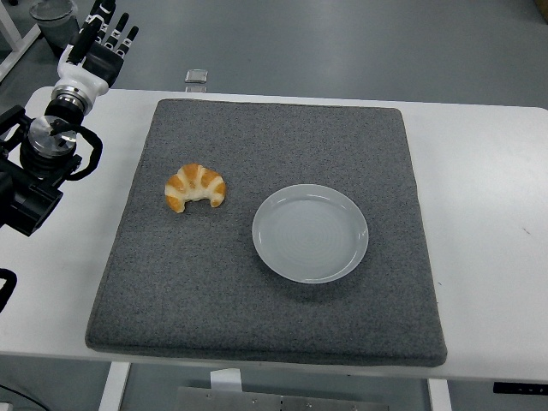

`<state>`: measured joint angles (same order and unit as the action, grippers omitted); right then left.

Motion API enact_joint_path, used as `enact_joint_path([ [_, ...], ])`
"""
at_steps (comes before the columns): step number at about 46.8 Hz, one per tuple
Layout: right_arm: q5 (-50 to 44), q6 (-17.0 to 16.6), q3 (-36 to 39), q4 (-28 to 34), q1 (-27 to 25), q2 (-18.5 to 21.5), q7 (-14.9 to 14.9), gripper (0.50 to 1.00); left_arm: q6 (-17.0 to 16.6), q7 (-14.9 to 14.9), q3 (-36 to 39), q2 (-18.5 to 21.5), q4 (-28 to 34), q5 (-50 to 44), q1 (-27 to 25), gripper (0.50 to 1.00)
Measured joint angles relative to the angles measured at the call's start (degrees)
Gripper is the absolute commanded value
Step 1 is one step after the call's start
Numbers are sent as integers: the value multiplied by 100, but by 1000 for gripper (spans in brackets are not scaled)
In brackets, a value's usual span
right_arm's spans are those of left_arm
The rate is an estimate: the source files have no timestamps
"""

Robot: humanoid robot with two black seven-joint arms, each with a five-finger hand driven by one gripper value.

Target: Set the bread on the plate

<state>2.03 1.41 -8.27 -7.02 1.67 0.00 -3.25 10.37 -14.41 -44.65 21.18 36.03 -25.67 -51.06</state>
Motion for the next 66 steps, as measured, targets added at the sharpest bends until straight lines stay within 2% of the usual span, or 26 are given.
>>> enact_joint_path([
  [18,0,0,-2,0,0,0,0,930,18,-6,176,26,18,8,-60,1000],
  [26,0,0,-1,-1,2,0,0,930,206,32,236,52,57,18,-68,1000],
  [33,0,0,0,0,0,0,0,930,305,29,288,258,50,17,-154,1000],
  [42,0,0,0,0,0,0,-1,930,331,21,1194,488,83,30,-417,1000],
  [47,0,0,0,-1,3,0,-1,930,337,2,1742,697,294,88,-606,1000],
  [54,0,0,0,-1,2,0,-1,930,454,1,1920,879,698,118,-666,1000],
  [59,0,0,0,-1,1,0,-1,930,548,49,1941,905,836,512,-724,1000],
  [66,0,0,-2,-1,2,0,-1,930,555,69,1942,931,1057,1709,-729,1000],
])
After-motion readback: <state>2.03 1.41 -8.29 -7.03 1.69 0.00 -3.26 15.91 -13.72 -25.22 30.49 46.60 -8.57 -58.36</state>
